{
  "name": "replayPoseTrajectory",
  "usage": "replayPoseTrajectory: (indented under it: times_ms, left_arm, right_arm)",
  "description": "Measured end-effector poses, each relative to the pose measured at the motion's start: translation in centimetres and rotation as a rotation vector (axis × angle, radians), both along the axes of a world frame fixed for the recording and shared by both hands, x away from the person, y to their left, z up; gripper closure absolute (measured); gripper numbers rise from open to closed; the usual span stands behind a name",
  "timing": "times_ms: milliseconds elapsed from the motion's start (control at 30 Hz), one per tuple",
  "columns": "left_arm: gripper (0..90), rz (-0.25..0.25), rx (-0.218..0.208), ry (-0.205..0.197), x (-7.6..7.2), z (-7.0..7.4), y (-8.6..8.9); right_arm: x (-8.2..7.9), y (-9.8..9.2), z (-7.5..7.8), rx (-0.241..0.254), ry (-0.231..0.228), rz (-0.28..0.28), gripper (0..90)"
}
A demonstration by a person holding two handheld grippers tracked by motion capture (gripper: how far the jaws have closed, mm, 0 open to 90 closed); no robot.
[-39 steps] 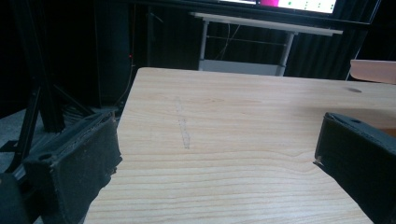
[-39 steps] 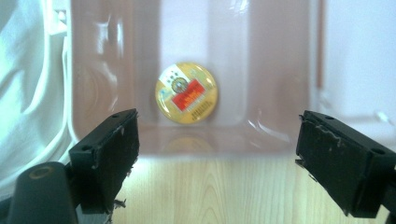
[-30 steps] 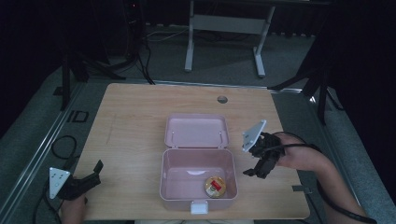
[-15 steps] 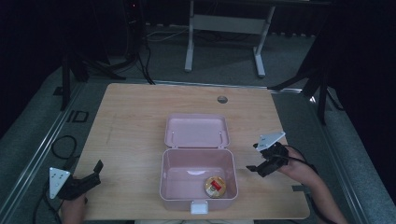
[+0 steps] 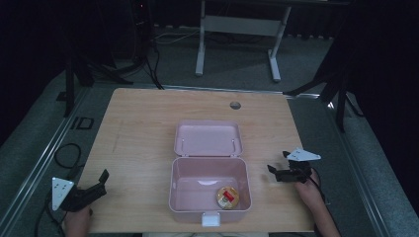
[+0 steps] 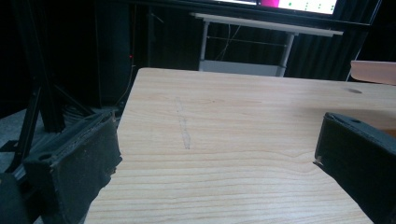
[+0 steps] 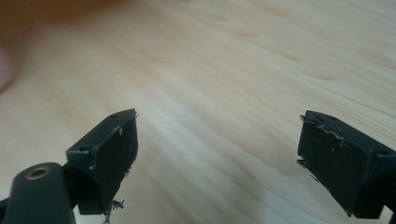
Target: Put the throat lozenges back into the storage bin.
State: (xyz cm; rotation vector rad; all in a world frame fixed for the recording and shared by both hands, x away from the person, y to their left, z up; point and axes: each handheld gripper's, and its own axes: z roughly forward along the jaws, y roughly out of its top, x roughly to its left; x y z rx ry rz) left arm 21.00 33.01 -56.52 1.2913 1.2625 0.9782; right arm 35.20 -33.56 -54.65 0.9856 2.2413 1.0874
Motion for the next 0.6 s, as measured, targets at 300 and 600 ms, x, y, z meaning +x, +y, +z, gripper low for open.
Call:
replayPoseTrajectory:
  times_ms: [300, 600]
  left_arm:
    - [0.3, -0.002, -0.001, 0.001, 0.0, 0.0, 0.0]
    - [0.3, -0.003, -0.003, 0.002, 0.0, 0.0, 0.0]
  right_arm:
    - [0.1, -1.7, -0.5, 0.031, -0.009, -0.124, 12.0]
    - [0.4, -3.5, -0.5, 0.108, -0.042, -0.278, 12.0]
